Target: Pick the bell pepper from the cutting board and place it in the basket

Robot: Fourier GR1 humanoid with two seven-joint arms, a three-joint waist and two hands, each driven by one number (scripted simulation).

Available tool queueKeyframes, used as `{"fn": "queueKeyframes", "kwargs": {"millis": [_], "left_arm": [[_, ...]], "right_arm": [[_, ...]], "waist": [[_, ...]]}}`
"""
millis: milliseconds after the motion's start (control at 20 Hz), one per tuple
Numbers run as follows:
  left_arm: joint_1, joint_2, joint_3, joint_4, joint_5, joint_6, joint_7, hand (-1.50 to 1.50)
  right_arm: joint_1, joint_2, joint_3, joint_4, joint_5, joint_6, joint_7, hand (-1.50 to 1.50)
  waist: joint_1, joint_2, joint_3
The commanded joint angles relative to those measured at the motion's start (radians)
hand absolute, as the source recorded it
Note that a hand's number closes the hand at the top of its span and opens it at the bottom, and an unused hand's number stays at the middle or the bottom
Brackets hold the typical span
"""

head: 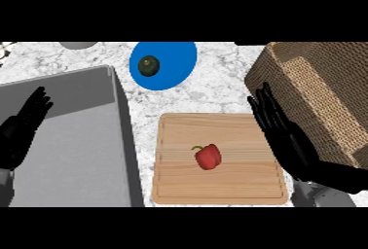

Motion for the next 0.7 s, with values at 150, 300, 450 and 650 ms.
{"fn": "queueKeyframes", "kwargs": {"millis": [150,300,450,650], "left_arm": [[-0.008,-0.033,-0.003,-0.056,0.019,-0.008,0.036,0.0],[0.082,-0.035,-0.024,-0.127,0.051,-0.031,0.023,0.0],[0.123,-0.053,-0.02,-0.152,0.061,-0.015,0.029,0.0],[0.154,-0.035,0.03,-0.192,0.081,0.016,0.075,0.0]], "right_arm": [[-0.362,-0.022,0.019,0.113,-0.01,0.177,0.064,1.5],[-0.495,-0.146,0.153,-0.012,0.191,0.336,-0.001,1.5],[-0.536,-0.114,0.297,-0.044,0.343,0.38,-0.066,-1.5],[-0.459,0.016,0.427,-0.044,0.497,0.242,-0.129,-1.5]], "waist": [[0.077,0.007,0.017],[0.117,-0.015,0.007],[0.076,-0.003,0.015],[0.006,-0.001,0.019]]}}
